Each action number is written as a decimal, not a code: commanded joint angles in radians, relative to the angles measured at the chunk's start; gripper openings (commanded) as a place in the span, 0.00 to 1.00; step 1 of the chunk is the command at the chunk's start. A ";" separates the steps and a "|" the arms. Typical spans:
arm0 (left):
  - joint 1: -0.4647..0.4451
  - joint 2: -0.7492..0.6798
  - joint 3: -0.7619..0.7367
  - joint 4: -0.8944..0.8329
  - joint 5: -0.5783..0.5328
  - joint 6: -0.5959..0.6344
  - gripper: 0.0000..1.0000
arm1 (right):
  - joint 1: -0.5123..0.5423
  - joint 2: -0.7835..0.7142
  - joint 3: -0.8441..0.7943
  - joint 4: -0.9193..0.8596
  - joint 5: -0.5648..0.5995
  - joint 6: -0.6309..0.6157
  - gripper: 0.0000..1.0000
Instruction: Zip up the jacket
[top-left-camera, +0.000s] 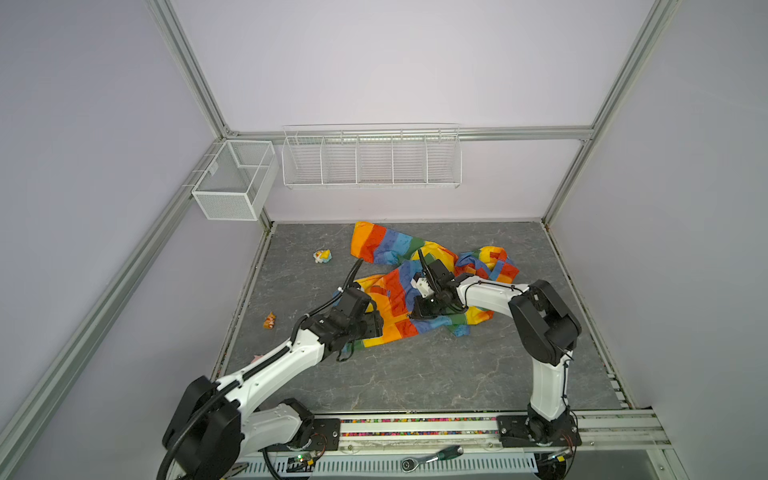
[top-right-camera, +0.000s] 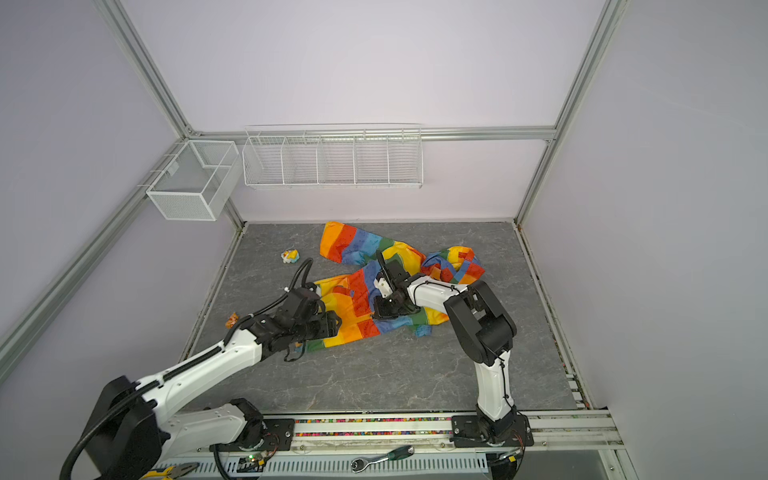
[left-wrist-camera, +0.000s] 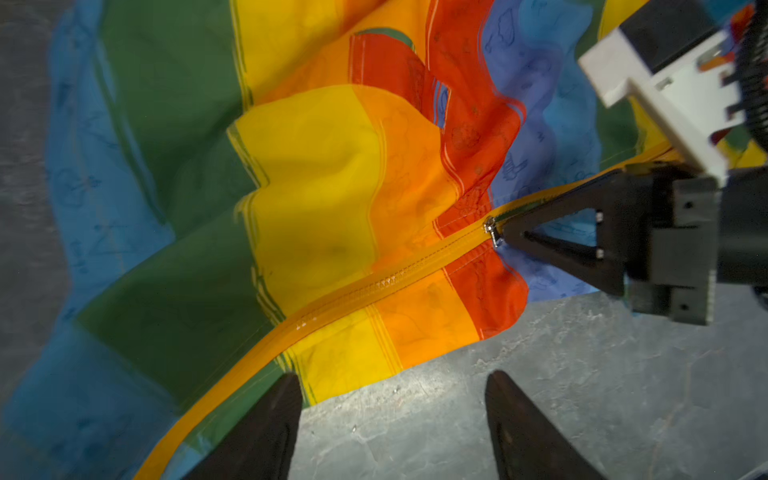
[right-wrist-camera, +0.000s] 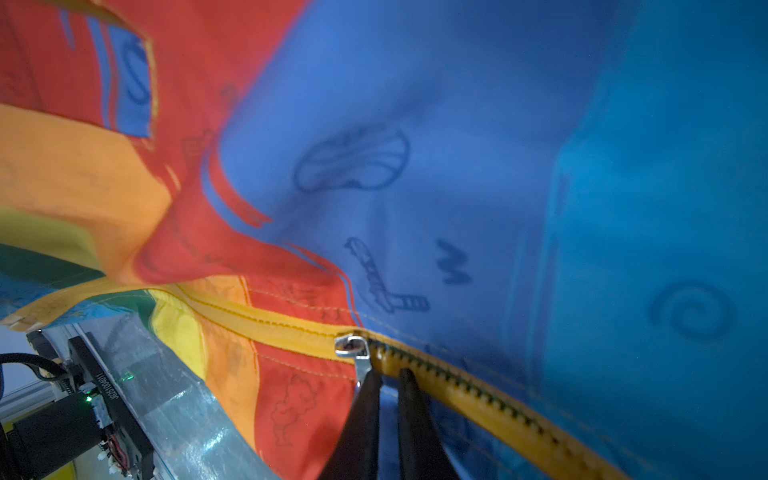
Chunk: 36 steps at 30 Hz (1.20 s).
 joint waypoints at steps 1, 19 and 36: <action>-0.005 0.096 0.092 0.110 0.041 0.124 0.74 | -0.013 -0.021 -0.020 -0.008 0.003 0.012 0.15; -0.011 0.454 0.130 0.311 0.225 0.196 0.84 | -0.030 0.000 -0.028 0.002 -0.018 0.050 0.16; -0.059 0.636 0.020 0.435 0.267 0.098 0.58 | -0.054 0.049 -0.084 0.109 -0.118 0.132 0.16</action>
